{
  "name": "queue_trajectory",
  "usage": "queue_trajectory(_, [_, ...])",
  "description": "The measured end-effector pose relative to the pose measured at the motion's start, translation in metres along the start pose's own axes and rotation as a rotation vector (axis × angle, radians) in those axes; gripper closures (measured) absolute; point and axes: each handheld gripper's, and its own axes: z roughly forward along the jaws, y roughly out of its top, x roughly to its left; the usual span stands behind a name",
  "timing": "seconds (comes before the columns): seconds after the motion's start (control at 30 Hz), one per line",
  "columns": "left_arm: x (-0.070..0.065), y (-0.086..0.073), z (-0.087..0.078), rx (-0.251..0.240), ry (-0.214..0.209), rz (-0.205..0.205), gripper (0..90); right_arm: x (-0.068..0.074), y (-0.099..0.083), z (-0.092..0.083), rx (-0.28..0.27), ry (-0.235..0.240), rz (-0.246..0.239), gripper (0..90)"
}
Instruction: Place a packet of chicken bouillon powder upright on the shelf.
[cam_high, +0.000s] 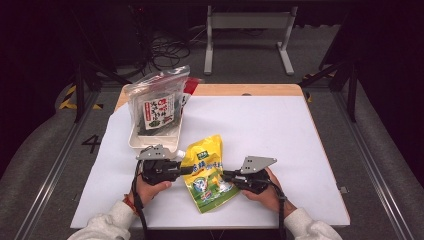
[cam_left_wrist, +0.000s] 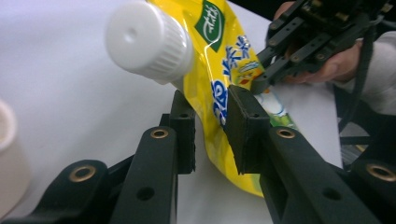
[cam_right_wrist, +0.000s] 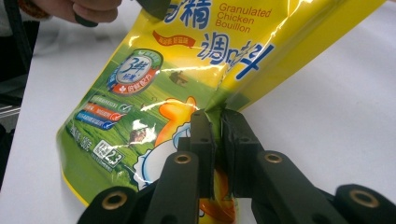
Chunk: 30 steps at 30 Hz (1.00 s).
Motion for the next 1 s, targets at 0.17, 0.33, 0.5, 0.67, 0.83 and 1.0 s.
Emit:
queue_trajectory(0.17, [-0.015,0.007,0.013,0.016,0.028,0.065,72.0,0.003,0.005,0.001,-0.025,-0.02,-0.01,82.1])
queue_trajectory(0.33, [-0.021,0.013,0.01,-0.022,0.066,0.084,79.9,0.002,0.009,-0.001,-0.063,-0.058,0.009,80.0])
queue_trajectory(0.5, [-0.029,0.017,0.006,-0.029,0.074,0.127,81.6,0.002,0.011,-0.006,-0.071,-0.084,0.03,69.4])
queue_trajectory(0.67, [-0.038,0.021,-0.001,-0.039,0.072,0.17,82.4,0.0,0.012,-0.019,-0.05,-0.082,0.083,52.0])
queue_trajectory(0.83, [-0.043,0.023,-0.004,-0.04,0.04,0.214,83.8,0.002,0.008,-0.037,-0.013,-0.092,0.094,42.3])
queue_trajectory(1.0, [-0.048,0.026,-0.006,-0.045,0.038,0.245,84.8,0.005,-0.001,-0.054,0.014,-0.111,0.093,37.5])
